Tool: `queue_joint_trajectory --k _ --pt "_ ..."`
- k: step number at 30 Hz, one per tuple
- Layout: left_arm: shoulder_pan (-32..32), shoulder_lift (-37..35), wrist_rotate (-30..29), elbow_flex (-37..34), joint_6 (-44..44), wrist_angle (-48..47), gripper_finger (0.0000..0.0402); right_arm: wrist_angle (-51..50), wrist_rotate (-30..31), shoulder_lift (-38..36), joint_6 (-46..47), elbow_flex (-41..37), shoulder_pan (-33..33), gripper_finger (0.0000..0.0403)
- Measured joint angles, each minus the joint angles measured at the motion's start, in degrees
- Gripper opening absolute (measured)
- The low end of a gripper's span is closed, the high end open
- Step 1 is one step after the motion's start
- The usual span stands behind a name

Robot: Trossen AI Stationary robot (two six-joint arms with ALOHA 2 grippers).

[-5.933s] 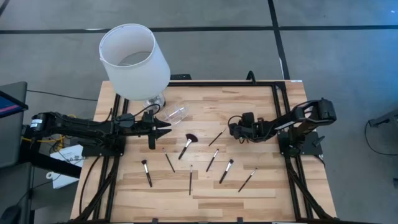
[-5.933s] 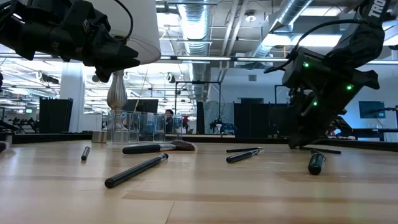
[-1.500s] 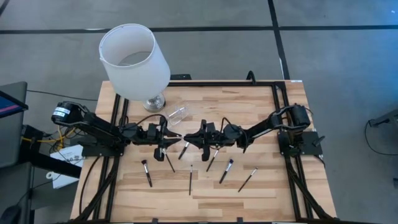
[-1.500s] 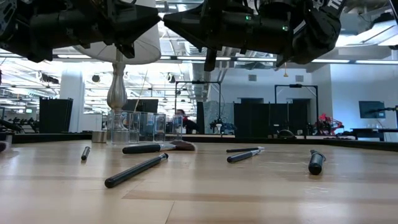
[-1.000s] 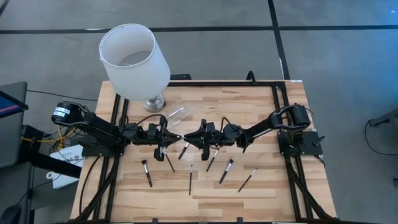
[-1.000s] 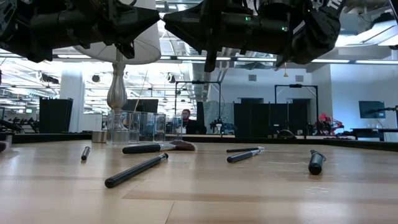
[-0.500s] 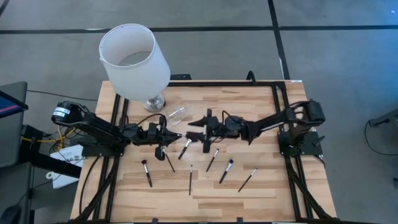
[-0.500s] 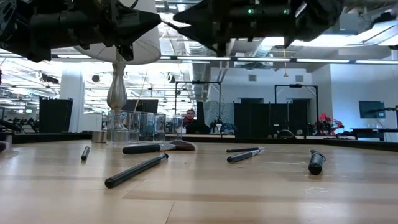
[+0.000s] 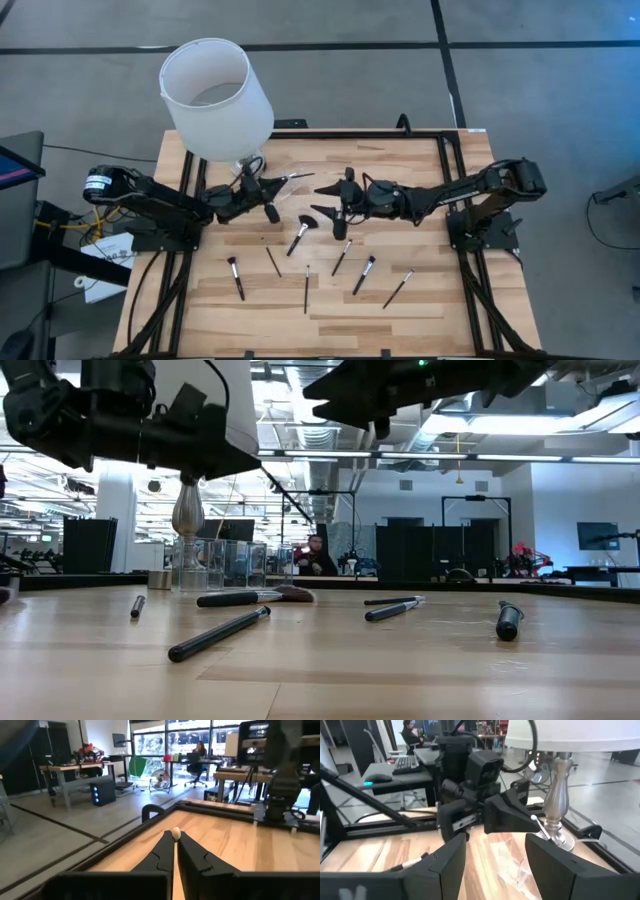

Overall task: Put items in baskets/containers
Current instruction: Put the black eyebrow brush in the transparent organizer

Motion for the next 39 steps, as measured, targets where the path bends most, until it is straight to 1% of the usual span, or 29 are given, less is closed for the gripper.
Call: queue_joint_trajectory --k 4,6,9,11,14,16,20,22,24,26,29,33,39 --pt "0.1 0.0 -3.2 1.3 1.6 -1.4 0.0008 -1.0 -0.1 -0.5 0.0 0.0 0.2 0.0187" --pt "0.1 0.0 -4.7 2.6 1.8 -5.3 0.0008 -1.5 -0.1 -0.3 0.0 0.0 0.2 0.0185" --pt "-0.1 0.0 -5.8 6.3 1.9 -13.1 0.0008 -2.0 -0.1 -0.4 0.0 0.0 0.1 0.0182" --pt "-0.6 -0.7 -7.0 9.7 2.0 -21.2 0.0008 -2.6 -0.1 -0.3 0.0 0.0 0.1 0.0181" --pt "-1.8 -2.2 -10.7 14.5 1.9 -33.1 0.0008 -2.4 -0.1 -0.3 0.0 0.0 0.1 0.018" --pt "-2.8 -3.7 -12.4 16.4 1.8 -37.8 0.0008 -2.9 -0.1 -0.3 0.1 0.0 0.1 0.018" --pt "-5.1 -8.0 -13.5 17.0 1.6 -40.6 0.0008 -3.0 -0.1 -0.3 0.1 0.0 0.1 0.0181" --pt "-5.7 -10.4 -15.5 17.1 1.5 -42.7 0.0008 -3.1 -0.1 -0.3 0.1 0.0 0.1 0.0181" --pt "-5.5 -12.2 -16.7 17.1 0.3 -46.7 0.0008 -3.5 -0.2 -0.3 0.2 0.0 0.1 0.0181" --pt "-4.8 -13.1 -16.7 17.0 -2.4 -50.9 0.0008 -3.4 -0.2 -0.3 0.7 0.0 0.1 0.0179" --pt "-3.8 -12.2 -15.9 17.0 -5.1 -53.4 0.0008 -3.5 -0.3 -0.3 1.1 0.0 0.1 0.0176" --pt "-2.5 -8.6 -14.1 17.0 -7.4 -53.5 0.0008 -3.4 -0.3 -0.3 1.1 0.0 0.1 0.0176" --pt "-0.3 -2.6 -13.7 17.0 -7.8 -52.2 0.0009 -3.0 -0.3 -0.3 1.1 0.0 0.1 0.0177"
